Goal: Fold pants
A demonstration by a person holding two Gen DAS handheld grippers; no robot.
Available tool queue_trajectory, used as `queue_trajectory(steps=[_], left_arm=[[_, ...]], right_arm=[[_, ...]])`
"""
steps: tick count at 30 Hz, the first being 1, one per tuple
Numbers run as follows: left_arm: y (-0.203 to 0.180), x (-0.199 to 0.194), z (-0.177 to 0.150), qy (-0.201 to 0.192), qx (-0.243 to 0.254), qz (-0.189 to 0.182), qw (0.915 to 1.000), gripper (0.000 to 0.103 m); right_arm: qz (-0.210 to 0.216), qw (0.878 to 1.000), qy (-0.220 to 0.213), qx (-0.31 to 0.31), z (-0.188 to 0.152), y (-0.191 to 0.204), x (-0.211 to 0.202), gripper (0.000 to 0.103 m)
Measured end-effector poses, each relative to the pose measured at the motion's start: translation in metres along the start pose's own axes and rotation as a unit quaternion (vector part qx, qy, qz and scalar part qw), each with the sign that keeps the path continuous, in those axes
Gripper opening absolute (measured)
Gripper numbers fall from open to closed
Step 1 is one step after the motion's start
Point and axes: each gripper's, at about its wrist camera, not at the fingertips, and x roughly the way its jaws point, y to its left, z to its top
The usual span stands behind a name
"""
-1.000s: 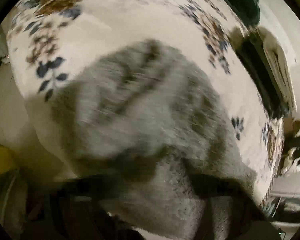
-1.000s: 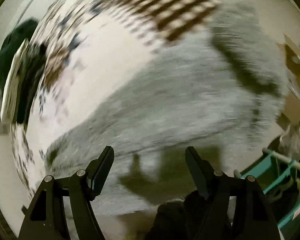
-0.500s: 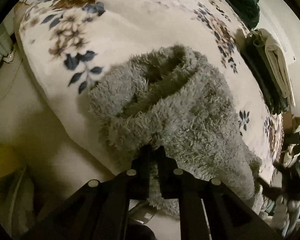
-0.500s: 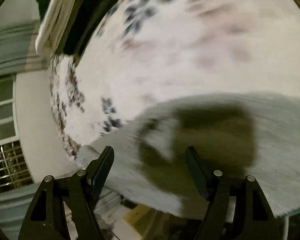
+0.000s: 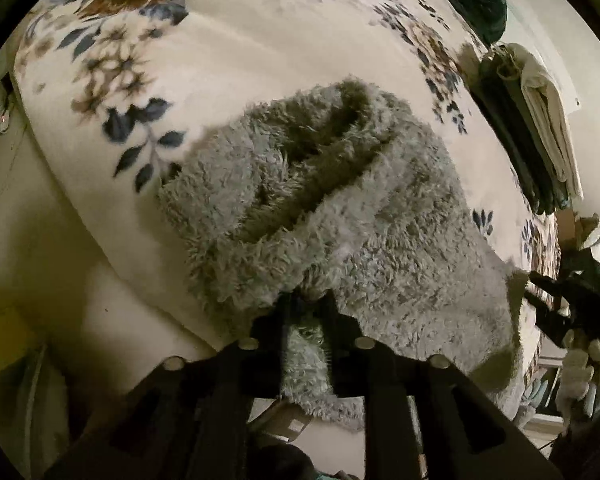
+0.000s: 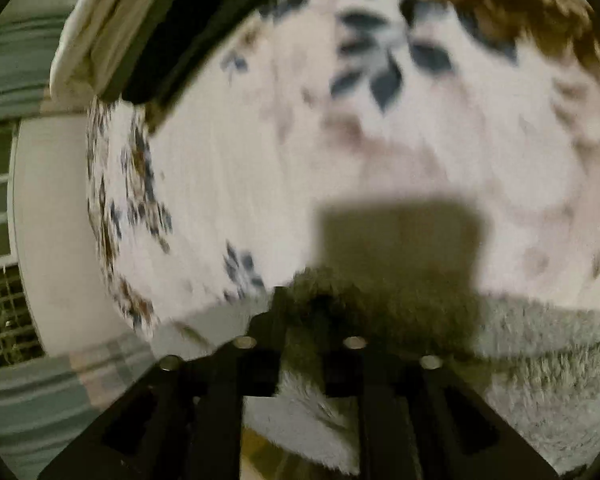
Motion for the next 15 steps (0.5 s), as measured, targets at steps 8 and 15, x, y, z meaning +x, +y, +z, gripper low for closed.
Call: queue_trajectory(steps=[8,15], left_arm=[[-0.011,-0.031,-0.001,-0.02,0.0,0.009,0.9998,0.096],[-0.011,-0.022,0.026,-0.038,-0.03,0.022,0.9986,0.096]], right_arm=[[-0.026,0.999,-0.012,-0.018,-0.081,-0.029,-0.04,0.058],[-0.035,0.996,0.018,0.077,-0.166,-0.083,-0.038,0.058]])
